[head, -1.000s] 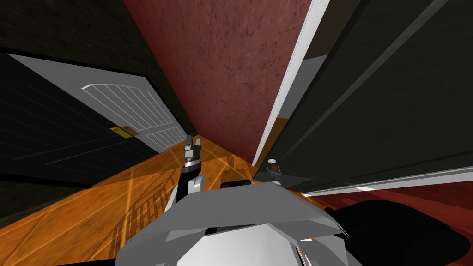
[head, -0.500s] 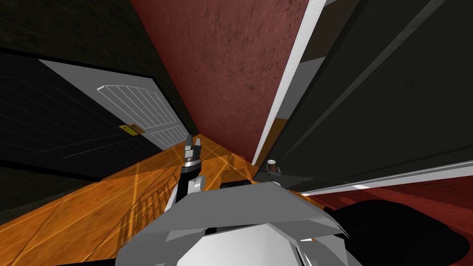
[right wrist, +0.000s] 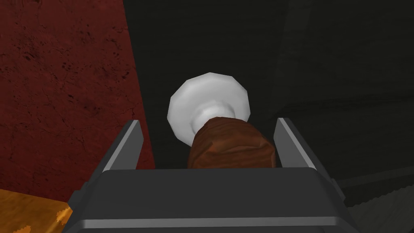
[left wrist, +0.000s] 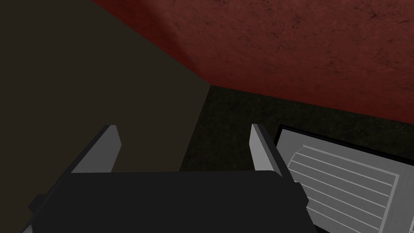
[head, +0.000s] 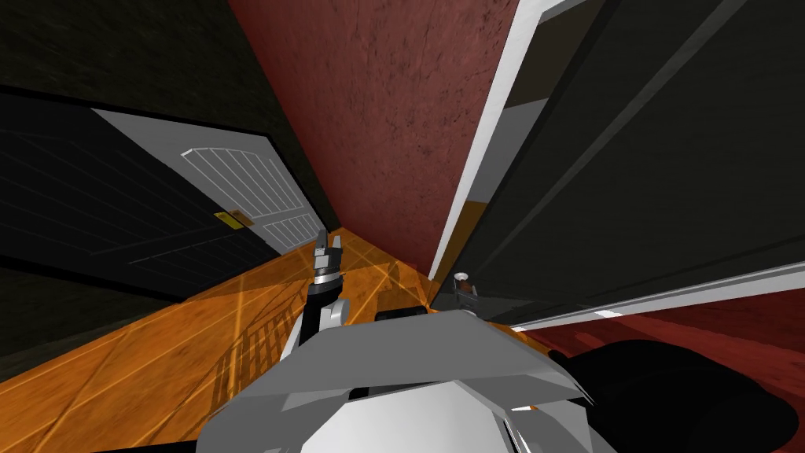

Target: Pull the door open

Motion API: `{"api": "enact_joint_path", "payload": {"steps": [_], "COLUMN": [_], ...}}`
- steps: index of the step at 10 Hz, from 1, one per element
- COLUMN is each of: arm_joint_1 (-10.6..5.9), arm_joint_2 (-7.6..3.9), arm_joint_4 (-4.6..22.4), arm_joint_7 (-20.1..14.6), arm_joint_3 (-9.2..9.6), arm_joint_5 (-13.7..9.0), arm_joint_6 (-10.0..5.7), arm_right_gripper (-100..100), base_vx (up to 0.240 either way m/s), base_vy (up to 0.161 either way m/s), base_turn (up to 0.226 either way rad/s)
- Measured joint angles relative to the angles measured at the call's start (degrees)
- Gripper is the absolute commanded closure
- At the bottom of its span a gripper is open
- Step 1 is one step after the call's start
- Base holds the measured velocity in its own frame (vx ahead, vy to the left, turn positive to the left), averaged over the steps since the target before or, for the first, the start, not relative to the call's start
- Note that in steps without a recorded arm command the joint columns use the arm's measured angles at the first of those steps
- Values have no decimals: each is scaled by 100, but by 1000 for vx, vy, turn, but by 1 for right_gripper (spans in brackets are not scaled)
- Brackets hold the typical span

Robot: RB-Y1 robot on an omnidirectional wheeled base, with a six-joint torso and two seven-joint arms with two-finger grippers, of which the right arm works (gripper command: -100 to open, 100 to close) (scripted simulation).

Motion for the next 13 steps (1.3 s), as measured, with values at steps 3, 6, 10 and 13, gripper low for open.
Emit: {"api": "enact_joint_path", "payload": {"steps": [3, 6, 10, 13], "arm_joint_1": [-133, -278, -274, -273], "arm_joint_2": [-102, -181, -192, -194], "arm_joint_4": [369, 751, 753, 753], "arm_joint_7": [-194, -377, -373, -376], "arm_joint_3": [-87, -153, -170, -171], "arm_joint_5": [-46, -77, -84, -84], "arm_joint_6": [-206, -425, -432, -430], "arm_right_gripper": [-100, -100, 100, 100], "base_vx": [1, 0, 0, -55], "base_vy": [4, 1, -4, 0], "base_turn": [70, 46, -9, 71]}}
